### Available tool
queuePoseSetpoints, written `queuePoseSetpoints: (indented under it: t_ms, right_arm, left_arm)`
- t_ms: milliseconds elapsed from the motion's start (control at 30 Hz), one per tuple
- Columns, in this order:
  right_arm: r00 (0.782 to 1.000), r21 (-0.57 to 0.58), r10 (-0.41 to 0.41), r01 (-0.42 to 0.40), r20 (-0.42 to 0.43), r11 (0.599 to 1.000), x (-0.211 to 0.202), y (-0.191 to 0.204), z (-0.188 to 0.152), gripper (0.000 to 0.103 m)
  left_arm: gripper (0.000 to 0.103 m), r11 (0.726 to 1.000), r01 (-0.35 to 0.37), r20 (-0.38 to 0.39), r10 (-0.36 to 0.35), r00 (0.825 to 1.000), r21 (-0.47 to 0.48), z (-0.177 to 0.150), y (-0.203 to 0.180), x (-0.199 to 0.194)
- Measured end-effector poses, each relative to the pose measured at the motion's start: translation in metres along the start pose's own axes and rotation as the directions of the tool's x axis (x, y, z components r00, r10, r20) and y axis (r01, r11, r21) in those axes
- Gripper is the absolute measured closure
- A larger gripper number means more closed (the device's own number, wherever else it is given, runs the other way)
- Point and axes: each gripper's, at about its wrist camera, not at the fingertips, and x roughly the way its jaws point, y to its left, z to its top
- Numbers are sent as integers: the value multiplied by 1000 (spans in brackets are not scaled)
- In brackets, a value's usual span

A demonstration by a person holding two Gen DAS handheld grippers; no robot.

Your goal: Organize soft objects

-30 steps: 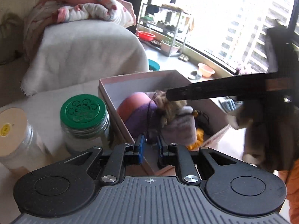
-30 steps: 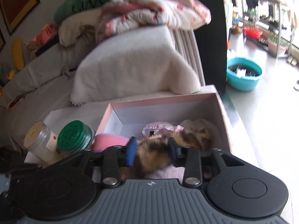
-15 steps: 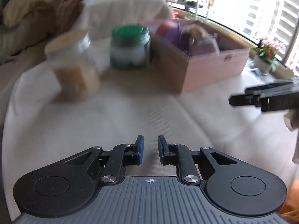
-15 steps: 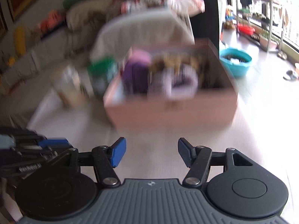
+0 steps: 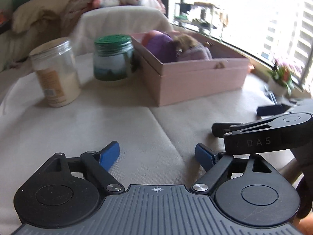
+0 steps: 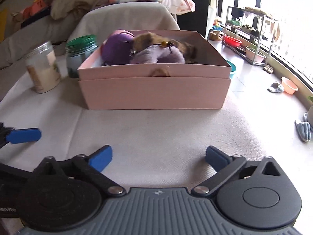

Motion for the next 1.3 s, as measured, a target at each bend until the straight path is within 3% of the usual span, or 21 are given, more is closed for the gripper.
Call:
queuePoseSetpoints:
  t_ms: [167,267,467,1300]
  right_arm:
    - [1000,-3,-8,8,17,1000,6,2,-1,0]
    - [998,-12,5,-4,63,1000,2,-2,-12,0]
    - [994,-1,-6,6,107,1000,2,1,-15,0]
    - [994,2,-3,3,108,1000,2,1,-16,0]
  left_arm:
    - [17,988,-134,18,136,991,-71,-1,3,3]
    - [18,979,-172,26,176,984,-106,0,11,6]
    - [15,975,-188,41,194,980,-116,1,10,9]
    - [13,973,-197,49,204,978,-119,2,12,14]
